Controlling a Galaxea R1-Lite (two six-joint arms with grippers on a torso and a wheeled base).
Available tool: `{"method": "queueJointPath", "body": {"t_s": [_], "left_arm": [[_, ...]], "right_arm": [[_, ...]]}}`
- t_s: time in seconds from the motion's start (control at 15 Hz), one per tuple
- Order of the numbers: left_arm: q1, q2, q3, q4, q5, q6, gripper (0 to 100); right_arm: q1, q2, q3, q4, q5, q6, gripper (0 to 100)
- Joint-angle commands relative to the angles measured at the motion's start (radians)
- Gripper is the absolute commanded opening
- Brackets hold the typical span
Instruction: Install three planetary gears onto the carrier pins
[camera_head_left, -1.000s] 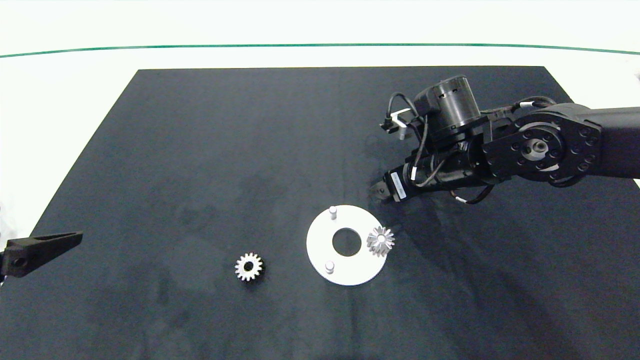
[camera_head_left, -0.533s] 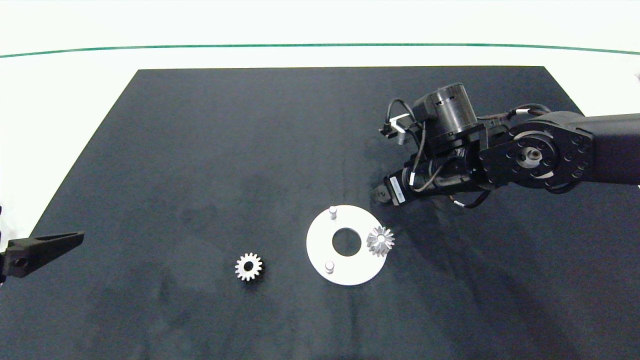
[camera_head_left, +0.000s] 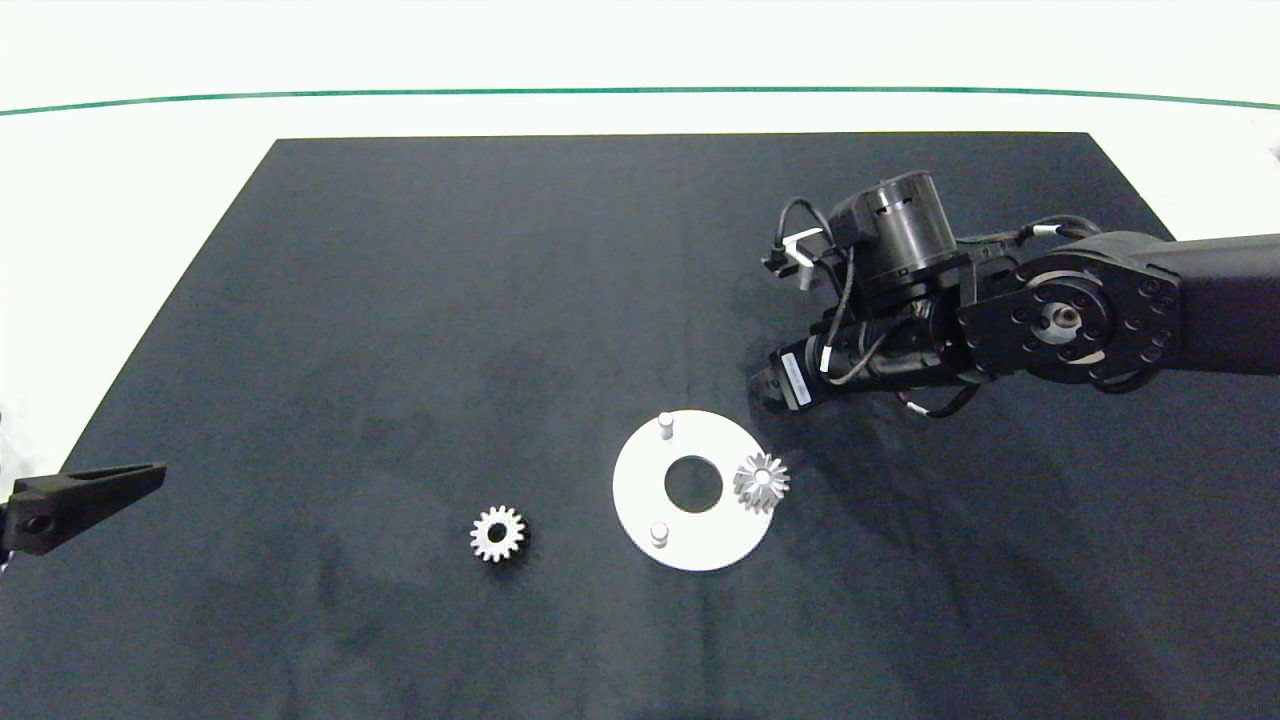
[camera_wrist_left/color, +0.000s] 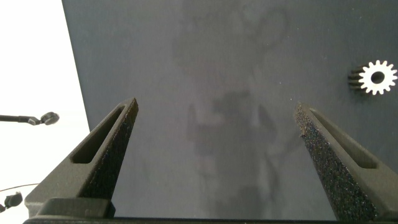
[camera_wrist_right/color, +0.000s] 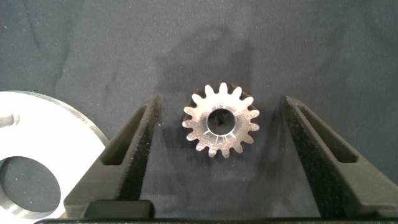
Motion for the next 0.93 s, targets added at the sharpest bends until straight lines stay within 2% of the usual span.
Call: {"method": "queueJointPath", "body": {"t_s": [0.07,0.93], "left_arm": [[0.004,-0.001,0.0,0.003,0.001,0.002,100],[0.0,-0.003,0.0,0.003,0.001,0.002,100]], "right_arm": [[0.0,-0.007,0.004,0.002,-0.003,-0.001,72],[0.001,-0.009,0.026,-0.003,0.005,0.0,46]]}}
